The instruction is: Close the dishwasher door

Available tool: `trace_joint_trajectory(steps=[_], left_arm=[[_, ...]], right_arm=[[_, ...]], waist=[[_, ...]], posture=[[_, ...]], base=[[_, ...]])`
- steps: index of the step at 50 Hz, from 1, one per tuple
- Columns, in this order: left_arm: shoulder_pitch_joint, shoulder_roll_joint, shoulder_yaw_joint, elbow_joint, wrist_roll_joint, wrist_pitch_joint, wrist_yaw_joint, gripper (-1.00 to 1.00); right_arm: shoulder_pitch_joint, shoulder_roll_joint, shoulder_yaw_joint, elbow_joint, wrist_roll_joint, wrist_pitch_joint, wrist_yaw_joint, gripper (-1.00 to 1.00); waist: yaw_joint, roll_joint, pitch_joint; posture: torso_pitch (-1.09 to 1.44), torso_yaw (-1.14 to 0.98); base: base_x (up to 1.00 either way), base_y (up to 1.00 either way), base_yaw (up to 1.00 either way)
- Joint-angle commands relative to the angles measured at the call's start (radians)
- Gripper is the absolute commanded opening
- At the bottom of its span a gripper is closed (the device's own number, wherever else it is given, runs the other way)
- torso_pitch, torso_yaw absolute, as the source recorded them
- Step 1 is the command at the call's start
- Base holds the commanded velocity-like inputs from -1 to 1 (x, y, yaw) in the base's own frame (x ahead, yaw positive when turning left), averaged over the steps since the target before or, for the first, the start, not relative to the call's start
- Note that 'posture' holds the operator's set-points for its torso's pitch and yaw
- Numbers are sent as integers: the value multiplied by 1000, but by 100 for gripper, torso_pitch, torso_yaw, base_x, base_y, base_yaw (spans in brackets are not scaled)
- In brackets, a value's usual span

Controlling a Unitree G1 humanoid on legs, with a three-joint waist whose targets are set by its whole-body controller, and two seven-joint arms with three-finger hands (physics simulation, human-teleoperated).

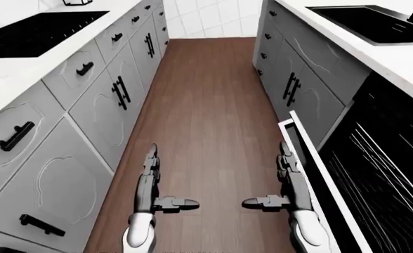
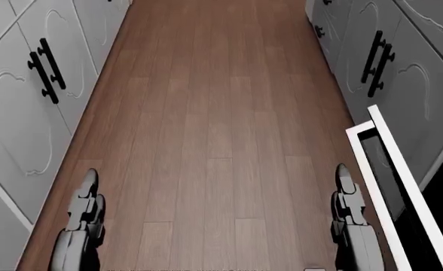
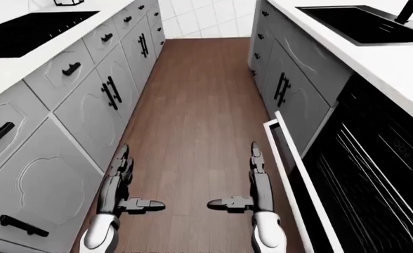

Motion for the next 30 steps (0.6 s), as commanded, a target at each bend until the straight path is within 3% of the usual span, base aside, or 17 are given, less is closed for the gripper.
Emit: trace_joint_trajectory(steps=[1, 3, 4, 5, 7, 10, 12, 14, 18, 19, 20, 21, 22, 23, 25, 27, 30], left_arm=[[-16, -4, -9, -41, -2, -31, -3, 100], [-17, -4, -9, -41, -2, -31, -3, 100], [-17, -3, -8, -45, -3, -29, -4, 100], [-16, -3, -7, -46, -4, -28, -3, 100], [-16, -3, -7, -46, -3, -29, -3, 100], [-15, -3, -8, -46, -3, -29, -4, 100], [-15, -3, -8, -46, -3, -30, -4, 100], [-15, -3, -7, -46, -4, -30, -4, 100], [-14, -3, -8, -48, -4, -30, -4, 100], [-14, -4, -8, -47, -4, -30, -4, 100], [-13, -4, -8, -48, -4, -30, -4, 100], [-13, -4, -8, -49, -4, -30, -4, 100], [-12, -4, -8, -51, -4, -29, -4, 100], [-12, -4, -8, -52, -4, -28, -4, 100], [-12, -4, -9, -52, -4, -28, -4, 100], [-13, -4, -9, -51, -3, -28, -4, 100], [-14, -4, -10, -45, -3, -31, -4, 100]], right_arm=[[-13, -5, -9, -39, 0, -32, -6, 100], [-13, -5, -10, -38, 0, -33, -6, 100], [-12, -5, -9, -41, 0, -31, -6, 100], [-12, -5, -8, -42, 0, -31, -6, 100], [-11, -5, -8, -36, 0, -36, -6, 100], [-8, -5, -9, -42, 1, -35, -5, 100], [-6, -5, -8, -43, 2, -36, -4, 100], [-6, -4, -9, -42, 3, -36, -5, 100], [-5, -5, -9, -44, 4, -35, -4, 100], [-4, -5, -9, -44, 4, -35, -4, 100], [-3, -5, -9, -43, 4, -36, -4, 100], [-3, -5, -9, -44, 4, -36, -4, 100], [-2, -4, -9, -46, 4, -35, -4, 100], [-2, -4, -10, -45, 6, -37, -4, 100], [-2, -4, -9, -47, 6, -38, -5, 100], [-3, -3, -10, -48, 10, -38, -4, 100], [-7, -4, -9, -42, 10, -36, -4, 100]], waist=[[-4, -3, -17], [-11, -35, -16], [-17, -72, -23], [-25, -36, -18], [-29, -47, -26], [-22, -40, -29], [-14, -24, -22], [-22, -2, 25], [-38, 41, 45], [-43, 65, 47], [-45, 116, 42], [-42, 114, 62], [-30, 88, 42], [-43, 93, 18], [-34, 84, -1], [-22, 66, 6], [-3, 21, 15]], posture=[[0, 0], [0, 0], [0, 0], [0, 0], [0, 0], [0, 0], [0, 0], [0, 0], [0, 0], [0, 0], [0, 0], [0, 0], [0, 0], [0, 0], [0, 0], [0, 0], [0, 0]], base=[[-52, 0, 0], [-50, 0, 0], [-51, 0, 0], [-52, 0, 0], [-50, 0, 0], [-49, 0, 0], [-31, 0, 0], [0, 0, 0], [0, 0, 0], [0, 0, 0], [0, 0, 0], [0, 0, 0], [0, 0, 0], [0, 0, 0], [0, 0, 0], [0, 0, 0], [0, 0, 0]])
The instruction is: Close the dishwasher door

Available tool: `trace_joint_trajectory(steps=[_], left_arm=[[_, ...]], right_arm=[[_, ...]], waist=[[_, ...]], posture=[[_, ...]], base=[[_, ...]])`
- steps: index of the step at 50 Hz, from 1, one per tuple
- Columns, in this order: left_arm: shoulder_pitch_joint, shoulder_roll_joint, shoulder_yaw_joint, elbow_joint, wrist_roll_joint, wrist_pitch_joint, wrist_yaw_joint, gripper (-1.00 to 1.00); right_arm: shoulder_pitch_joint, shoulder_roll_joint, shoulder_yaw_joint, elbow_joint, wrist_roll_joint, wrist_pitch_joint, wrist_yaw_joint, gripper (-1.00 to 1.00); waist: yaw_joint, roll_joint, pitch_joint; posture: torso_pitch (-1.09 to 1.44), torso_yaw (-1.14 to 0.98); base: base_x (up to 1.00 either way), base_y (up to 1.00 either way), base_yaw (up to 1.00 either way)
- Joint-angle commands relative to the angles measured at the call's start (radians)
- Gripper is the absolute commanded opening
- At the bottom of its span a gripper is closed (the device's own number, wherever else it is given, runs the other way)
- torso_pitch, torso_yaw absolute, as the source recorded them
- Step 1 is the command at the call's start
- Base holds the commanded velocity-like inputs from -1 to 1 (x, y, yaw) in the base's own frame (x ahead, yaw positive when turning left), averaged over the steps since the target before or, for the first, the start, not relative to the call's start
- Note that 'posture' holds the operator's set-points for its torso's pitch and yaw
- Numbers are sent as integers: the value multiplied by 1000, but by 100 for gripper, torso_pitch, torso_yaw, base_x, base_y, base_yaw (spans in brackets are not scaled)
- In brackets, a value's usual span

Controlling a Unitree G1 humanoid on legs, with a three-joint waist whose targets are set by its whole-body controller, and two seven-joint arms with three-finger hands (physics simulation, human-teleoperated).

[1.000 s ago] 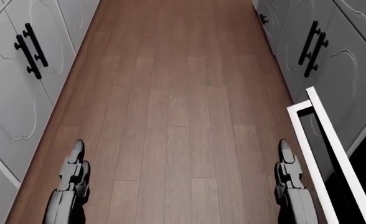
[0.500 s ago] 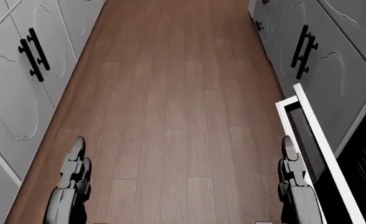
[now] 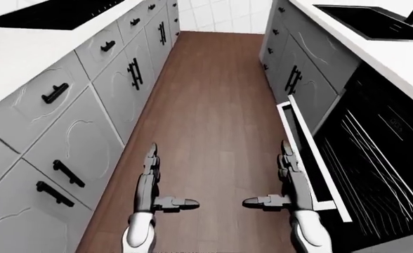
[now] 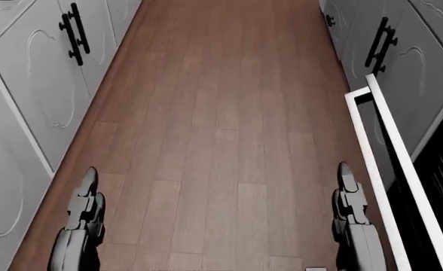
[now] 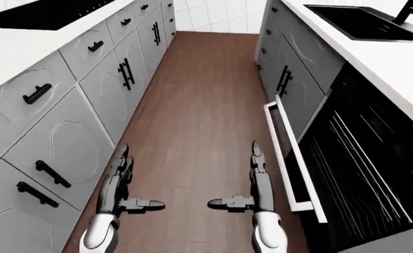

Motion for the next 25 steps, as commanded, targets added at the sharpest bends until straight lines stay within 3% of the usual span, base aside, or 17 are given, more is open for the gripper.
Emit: trace_joint_trajectory(steps=[1, 2, 3, 4, 7, 8, 9, 12, 13, 15, 16, 17, 21, 23, 25], left_arm=[[-14, -4, -9, -38, 0, -30, -4, 100], [-13, -4, -9, -41, -1, -28, -4, 100], [-14, -4, -9, -41, -2, -28, -4, 100], [-14, -4, -9, -40, -1, -29, -4, 100], [-12, -4, -10, -41, -1, -29, -4, 100], [-12, -4, -10, -42, -1, -29, -5, 100], [-11, -4, -11, -45, -1, -28, -5, 100], [-11, -4, -10, -45, -1, -28, -5, 100], [-12, -4, -10, -42, -1, -30, -5, 100], [-12, -4, -10, -39, -1, -31, -5, 100], [-11, -3, -10, -44, -2, -29, -5, 100], [-11, -3, -9, -46, -2, -28, -5, 100], [-10, -4, -8, -48, -2, -27, -5, 100], [-10, -3, -9, -47, -2, -28, -5, 100], [-11, -3, -7, -46, -3, -28, -6, 100]], right_arm=[[-10, -5, -6, -33, -1, -27, -5, 100], [-9, -5, -4, -39, 0, -24, -4, 100], [-9, -5, -4, -40, 0, -23, -4, 100], [-9, -5, -4, -41, 1, -23, -3, 100], [-11, -5, -4, -42, 2, -19, -3, 100], [-13, -5, -4, -41, 2, -18, -3, 100], [-14, -5, -3, -39, 1, -18, -3, 100], [-16, -5, -2, -41, 0, -15, -3, 100], [-15, -5, -2, -45, 0, -13, -3, 100], [-15, -6, -3, -43, -1, -15, -4, 100], [-13, -6, -3, -46, -1, -16, -4, 100], [-12, -6, -3, -47, -1, -17, -4, 100], [-8, -5, -5, -45, 2, -22, -3, 100], [-7, -5, -5, -45, 2, -22, -3, 100], [-7, -4, -5, -44, 2, -22, -4, 100]], waist=[[1, -6, -10], [6, -29, -12], [9, -15, -4], [10, -17, -4], [11, -9, -25], [11, 1, -3], [12, 9, 3], [8, 16, -8], [11, -1, 3], [17, -61, -25], [22, -36, -6], [21, -28, 2], [11, -7, -14], [4, 17, -23], [3, 11, -17]], posture=[[0, 0], [0, 0], [0, 0], [0, 0], [0, 0], [0, 0], [0, 0], [0, 0], [0, 0], [0, 0], [0, 0], [0, 0], [0, 0], [0, 0], [0, 0]], base=[[0, 0, 0], [0, 0, 0], [0, 0, 0], [0, 0, 0], [0, -5, 0], [0, -22, 0], [0, -23, 0], [0, -21, 0], [0, -2, 0], [0, 0, 0], [0, 0, 0], [0, 0, 0], [0, 0, 0], [0, 0, 0], [0, 0, 0]])
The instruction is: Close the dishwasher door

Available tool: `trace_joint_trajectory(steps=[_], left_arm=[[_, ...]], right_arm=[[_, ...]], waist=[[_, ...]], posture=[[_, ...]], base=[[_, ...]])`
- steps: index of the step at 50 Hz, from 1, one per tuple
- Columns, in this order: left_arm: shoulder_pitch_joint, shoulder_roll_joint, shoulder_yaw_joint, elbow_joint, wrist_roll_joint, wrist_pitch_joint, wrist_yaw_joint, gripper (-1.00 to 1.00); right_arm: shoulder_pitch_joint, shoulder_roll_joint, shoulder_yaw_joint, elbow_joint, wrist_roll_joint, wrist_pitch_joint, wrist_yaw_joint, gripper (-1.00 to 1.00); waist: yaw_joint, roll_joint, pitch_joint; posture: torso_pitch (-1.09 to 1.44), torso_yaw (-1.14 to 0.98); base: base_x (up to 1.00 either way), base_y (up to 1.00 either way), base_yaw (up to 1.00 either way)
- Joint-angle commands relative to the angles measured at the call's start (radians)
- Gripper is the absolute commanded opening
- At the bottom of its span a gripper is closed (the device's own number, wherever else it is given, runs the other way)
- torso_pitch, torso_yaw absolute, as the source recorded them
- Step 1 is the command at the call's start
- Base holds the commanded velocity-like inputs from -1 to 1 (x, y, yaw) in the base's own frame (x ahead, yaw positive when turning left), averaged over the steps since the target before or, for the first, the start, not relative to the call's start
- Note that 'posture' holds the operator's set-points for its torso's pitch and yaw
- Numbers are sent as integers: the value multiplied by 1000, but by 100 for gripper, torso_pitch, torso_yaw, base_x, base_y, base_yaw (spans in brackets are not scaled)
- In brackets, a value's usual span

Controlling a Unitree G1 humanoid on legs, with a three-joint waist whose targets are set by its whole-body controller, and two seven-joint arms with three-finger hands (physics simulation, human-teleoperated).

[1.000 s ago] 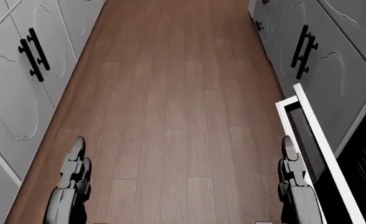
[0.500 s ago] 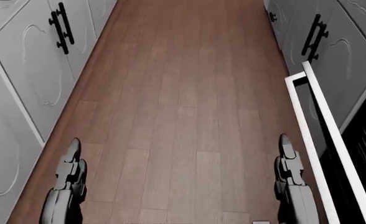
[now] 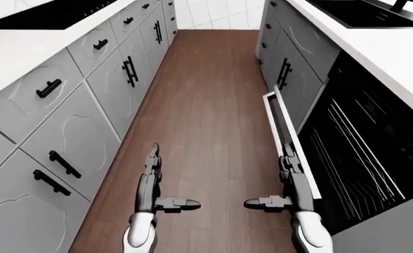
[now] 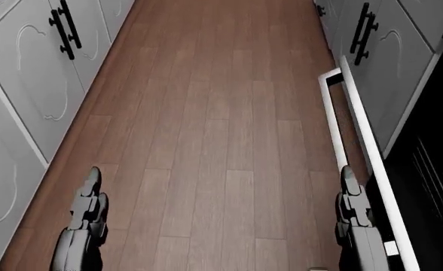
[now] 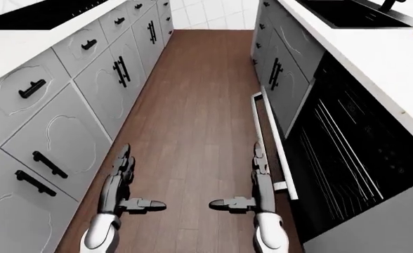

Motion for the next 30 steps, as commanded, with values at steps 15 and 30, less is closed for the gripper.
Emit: trace_joint_trajectory(steps=[15, 30], left_arm=[[-14, 1, 3, -44, -5, -30, 2, 100], [-9, 0, 0, -51, -6, -28, 1, 100]], right_arm=[[-13, -2, 0, -43, 4, -36, 1, 100], [-17, -2, 0, -52, 1, -29, 3, 100]], waist=[[0, -97, -27], [-20, 8, -5]], posture=[[0, 0], [0, 0]], base=[[0, -9, 0], [0, -6, 0]])
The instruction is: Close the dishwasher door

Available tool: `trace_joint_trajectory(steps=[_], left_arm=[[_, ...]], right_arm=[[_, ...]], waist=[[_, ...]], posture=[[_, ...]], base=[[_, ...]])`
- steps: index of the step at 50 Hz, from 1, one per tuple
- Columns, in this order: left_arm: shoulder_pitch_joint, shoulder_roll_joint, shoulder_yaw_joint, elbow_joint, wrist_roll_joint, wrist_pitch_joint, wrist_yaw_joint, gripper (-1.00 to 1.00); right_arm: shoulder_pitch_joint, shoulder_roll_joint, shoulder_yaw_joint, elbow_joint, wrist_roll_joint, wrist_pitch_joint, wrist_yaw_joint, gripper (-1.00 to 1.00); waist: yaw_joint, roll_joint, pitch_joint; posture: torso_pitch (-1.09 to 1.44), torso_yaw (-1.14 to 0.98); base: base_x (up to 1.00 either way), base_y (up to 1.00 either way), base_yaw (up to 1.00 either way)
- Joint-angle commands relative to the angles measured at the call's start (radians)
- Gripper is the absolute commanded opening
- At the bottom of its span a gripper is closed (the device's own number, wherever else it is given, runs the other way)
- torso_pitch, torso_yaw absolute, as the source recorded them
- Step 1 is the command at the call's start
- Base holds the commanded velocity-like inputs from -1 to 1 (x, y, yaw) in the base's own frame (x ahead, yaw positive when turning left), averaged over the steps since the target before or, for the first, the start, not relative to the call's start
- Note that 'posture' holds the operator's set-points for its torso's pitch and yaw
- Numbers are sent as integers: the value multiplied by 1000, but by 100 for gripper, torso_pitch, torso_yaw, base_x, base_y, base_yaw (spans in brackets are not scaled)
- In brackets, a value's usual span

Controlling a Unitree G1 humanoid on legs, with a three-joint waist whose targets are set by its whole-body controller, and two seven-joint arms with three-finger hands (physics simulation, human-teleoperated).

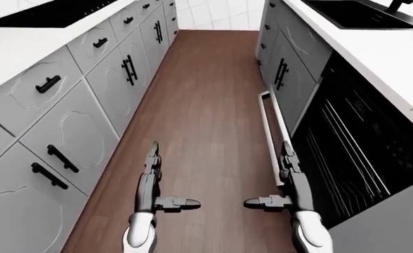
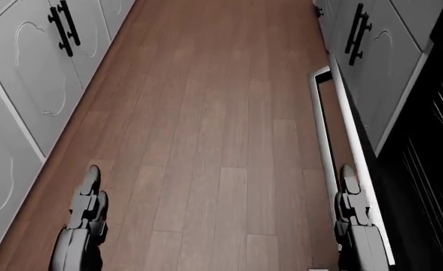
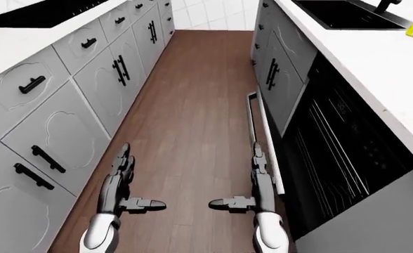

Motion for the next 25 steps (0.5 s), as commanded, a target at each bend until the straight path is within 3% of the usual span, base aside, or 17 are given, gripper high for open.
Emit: trace_joint_trajectory(steps=[1, 3, 5, 8, 11, 14, 15, 16, 17, 18, 25], left_arm=[[-11, 0, 1, -41, -2, -25, 1, 100], [-11, 0, 1, -40, -2, -25, 1, 100], [-9, 0, 0, -44, -1, -24, 1, 100], [-10, 0, 0, -42, -1, -25, 1, 100], [-11, 0, 0, -42, -1, -25, 1, 100], [-11, 0, 2, -42, -2, -25, 1, 100], [-12, 0, 2, -42, -2, -25, 2, 100], [-12, 0, 2, -40, -2, -26, 2, 100], [-13, 0, 2, -37, -1, -28, 2, 100], [-13, 0, 2, -37, -1, -27, 2, 100], [-15, 0, 3, -37, -2, -27, 3, 100]], right_arm=[[-16, -3, 1, -52, 0, -22, 0, 100], [-17, -3, 2, -55, 0, -18, 1, 100], [-17, -3, 3, -59, 0, -13, 1, 100], [-17, -3, 3, -62, -1, -11, 1, 100], [-14, -3, 3, -70, -1, -8, 1, 100], [-12, -3, 4, -65, -1, -14, 0, 100], [-11, -3, 4, -65, -2, -14, 0, 100], [-11, -3, 4, -64, -2, -16, 0, 100], [-11, -3, 2, -63, -1, -16, 0, 100], [-11, -3, 2, -64, -1, -16, 0, 100], [-11, -3, 0, -56, 1, -22, 1, 100]], waist=[[1, -6, -16], [8, -10, -39], [23, -16, -20], [33, 13, -27], [39, 5, -24], [42, -25, -15], [42, -47, -16], [40, -79, -21], [33, -129, -35], [28, -96, -32], [27, -42, -8]], posture=[[0, 0], [0, 0], [0, 0], [0, 0], [0, 0], [0, 0], [0, 0], [0, 0], [0, 0], [0, 0], [0, 0]], base=[[0, 0, 0], [0, -3, 0], [0, -17, 0], [0, -28, 0], [0, -28, 0], [0, -27, 0], [0, -20, 0], [0, -19, 0], [0, -17, 0], [0, -16, 0], [0, -17, 0]])
